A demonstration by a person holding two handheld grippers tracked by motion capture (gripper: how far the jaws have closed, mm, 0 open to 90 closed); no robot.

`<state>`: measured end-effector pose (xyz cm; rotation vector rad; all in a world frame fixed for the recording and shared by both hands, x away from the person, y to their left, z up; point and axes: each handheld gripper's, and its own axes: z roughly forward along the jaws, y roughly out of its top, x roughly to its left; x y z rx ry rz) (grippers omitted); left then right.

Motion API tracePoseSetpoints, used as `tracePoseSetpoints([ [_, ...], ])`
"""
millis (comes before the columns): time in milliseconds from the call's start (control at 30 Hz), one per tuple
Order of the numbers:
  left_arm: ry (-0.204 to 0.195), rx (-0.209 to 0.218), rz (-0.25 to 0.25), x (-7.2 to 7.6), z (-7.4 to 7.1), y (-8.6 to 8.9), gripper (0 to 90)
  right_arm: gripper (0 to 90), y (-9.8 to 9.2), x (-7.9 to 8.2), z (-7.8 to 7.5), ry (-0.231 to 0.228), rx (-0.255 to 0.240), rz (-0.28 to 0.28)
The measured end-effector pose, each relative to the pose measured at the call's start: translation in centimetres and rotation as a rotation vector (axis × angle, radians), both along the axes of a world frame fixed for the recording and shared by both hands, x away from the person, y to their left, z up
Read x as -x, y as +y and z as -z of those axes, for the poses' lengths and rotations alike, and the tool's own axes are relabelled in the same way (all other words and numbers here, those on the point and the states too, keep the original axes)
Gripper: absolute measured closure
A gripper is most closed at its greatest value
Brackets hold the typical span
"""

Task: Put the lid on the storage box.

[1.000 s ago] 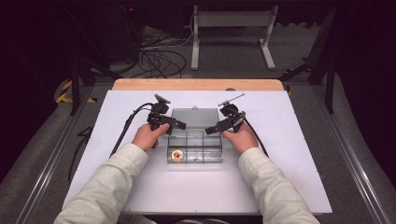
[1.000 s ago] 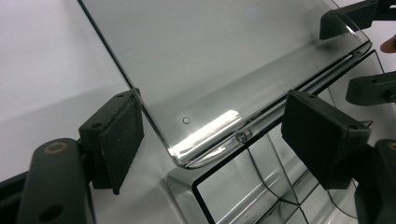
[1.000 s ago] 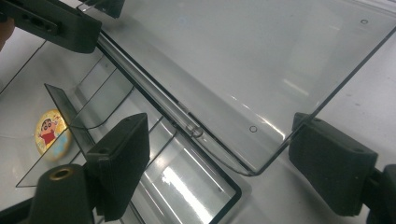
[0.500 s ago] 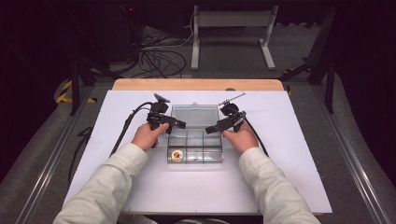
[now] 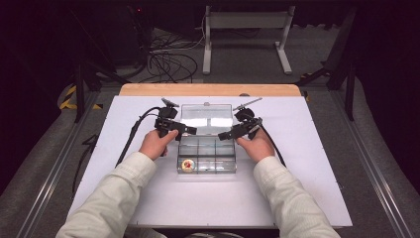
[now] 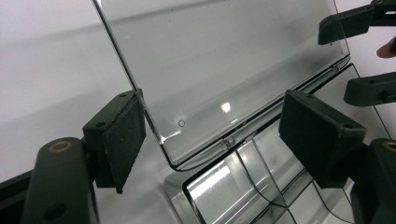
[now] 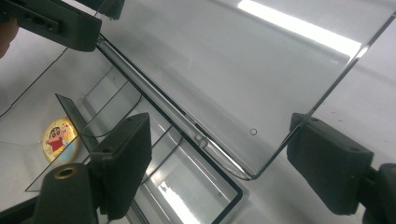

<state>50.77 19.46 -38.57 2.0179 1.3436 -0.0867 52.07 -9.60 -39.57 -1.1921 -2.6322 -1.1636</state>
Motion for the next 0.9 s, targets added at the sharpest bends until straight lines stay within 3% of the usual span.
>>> tracePoseSetpoints([
  [900,-0.092,-0.017,0.003,1.0,-1.4,0.1,27.1,38.3,-0.6,0.8,-1.5,-0.074,0.004,0.023],
])
